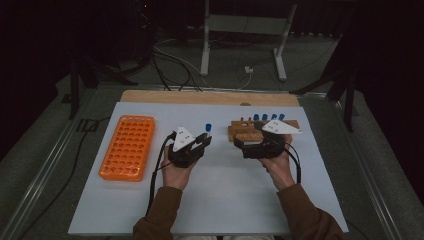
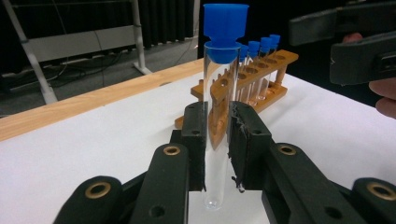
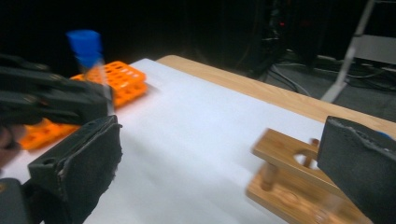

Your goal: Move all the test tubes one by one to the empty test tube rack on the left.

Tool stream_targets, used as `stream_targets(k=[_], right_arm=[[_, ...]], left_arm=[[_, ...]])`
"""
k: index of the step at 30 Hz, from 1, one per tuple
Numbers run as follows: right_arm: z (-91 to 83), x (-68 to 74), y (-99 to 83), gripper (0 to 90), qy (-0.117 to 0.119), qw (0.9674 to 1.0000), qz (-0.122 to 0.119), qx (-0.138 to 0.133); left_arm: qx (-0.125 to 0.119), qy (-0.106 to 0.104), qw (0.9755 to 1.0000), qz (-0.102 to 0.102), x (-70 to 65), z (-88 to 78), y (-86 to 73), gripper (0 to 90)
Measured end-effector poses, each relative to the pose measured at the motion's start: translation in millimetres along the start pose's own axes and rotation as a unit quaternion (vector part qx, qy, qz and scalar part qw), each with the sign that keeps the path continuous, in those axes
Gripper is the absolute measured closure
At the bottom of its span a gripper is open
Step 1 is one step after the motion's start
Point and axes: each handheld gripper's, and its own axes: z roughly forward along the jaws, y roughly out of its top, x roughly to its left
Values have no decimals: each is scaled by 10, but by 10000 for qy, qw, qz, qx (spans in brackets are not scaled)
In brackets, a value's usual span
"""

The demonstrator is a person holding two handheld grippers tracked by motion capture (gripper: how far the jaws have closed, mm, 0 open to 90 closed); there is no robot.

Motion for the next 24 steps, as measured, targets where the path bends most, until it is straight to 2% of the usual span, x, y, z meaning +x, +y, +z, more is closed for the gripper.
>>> stream_targets(k=[6,15,24], right_arm=[[-98,-130,-97,0,-168,9998,129,50],[-302,-340,-251,0,-459,9985,301,33],[-474,-435,-355,0,-629,9973,381,17]], left_arm=[[-64,73,9999,-45,100,-150,-11,781],[-158,324,9993,-133,277,-429,-59,780],[-228,621,9976,-215,442,-702,-130,780]])
